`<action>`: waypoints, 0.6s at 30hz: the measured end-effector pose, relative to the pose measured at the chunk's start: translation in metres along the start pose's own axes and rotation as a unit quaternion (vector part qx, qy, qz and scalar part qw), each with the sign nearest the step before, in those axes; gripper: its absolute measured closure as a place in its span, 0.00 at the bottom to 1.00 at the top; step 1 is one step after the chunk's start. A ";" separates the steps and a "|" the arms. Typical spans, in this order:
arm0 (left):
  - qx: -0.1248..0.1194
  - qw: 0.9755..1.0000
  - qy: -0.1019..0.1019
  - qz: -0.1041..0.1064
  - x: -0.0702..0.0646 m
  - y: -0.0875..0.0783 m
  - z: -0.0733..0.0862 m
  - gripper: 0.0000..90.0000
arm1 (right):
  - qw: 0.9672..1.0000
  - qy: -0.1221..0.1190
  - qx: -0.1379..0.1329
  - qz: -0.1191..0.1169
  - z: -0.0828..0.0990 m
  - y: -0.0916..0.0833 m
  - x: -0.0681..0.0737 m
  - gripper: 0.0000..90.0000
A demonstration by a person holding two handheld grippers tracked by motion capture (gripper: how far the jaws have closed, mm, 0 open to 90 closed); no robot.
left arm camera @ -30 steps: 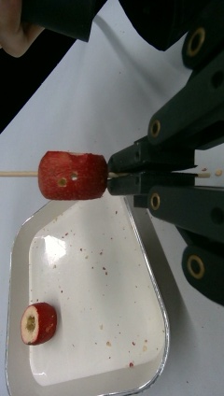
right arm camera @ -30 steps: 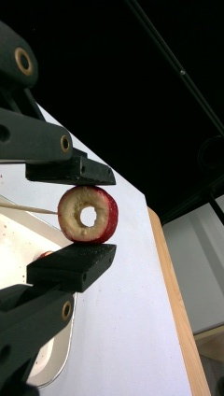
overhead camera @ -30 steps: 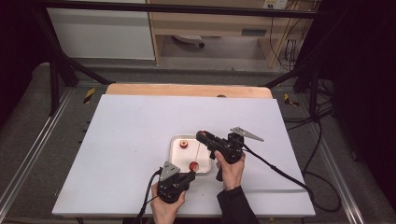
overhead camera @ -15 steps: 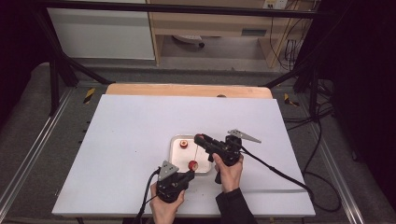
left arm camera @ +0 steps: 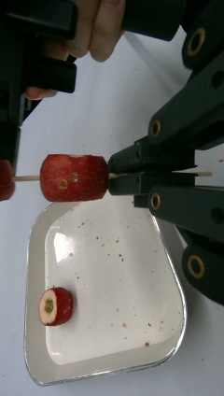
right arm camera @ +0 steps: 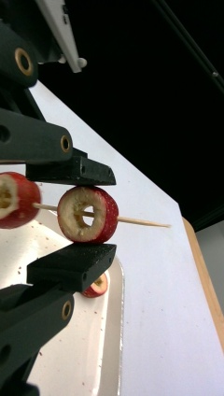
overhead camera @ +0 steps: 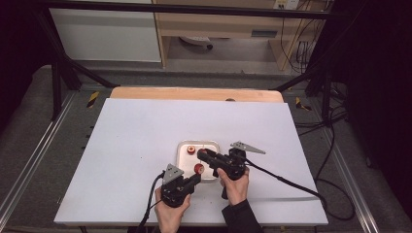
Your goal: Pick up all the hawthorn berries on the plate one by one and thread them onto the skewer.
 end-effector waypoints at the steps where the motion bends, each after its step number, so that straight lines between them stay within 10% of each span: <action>1: 0.000 1.000 0.000 0.000 0.000 0.000 0.000 0.98 | 1.000 0.000 0.002 0.001 0.001 0.000 0.000 0.68; 12: 0.001 1.000 0.014 0.001 0.004 0.000 0.000 0.98 | 1.000 -0.013 0.017 -0.002 0.009 0.000 0.002 0.66; 18: 0.008 0.999 0.038 -0.012 0.015 -0.003 0.004 0.98 | 0.998 -0.043 0.031 0.017 0.000 -0.008 -0.002 0.40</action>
Point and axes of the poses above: each handheld gripper's, and its own axes: y roughly forward along the jaws, z roughly out of its underside, x roughly to its left, the point moved 7 cm from there along y, roughly forward along the jaws, and after that the axes turned 10 degrees about -z, right-handed, at the moved point
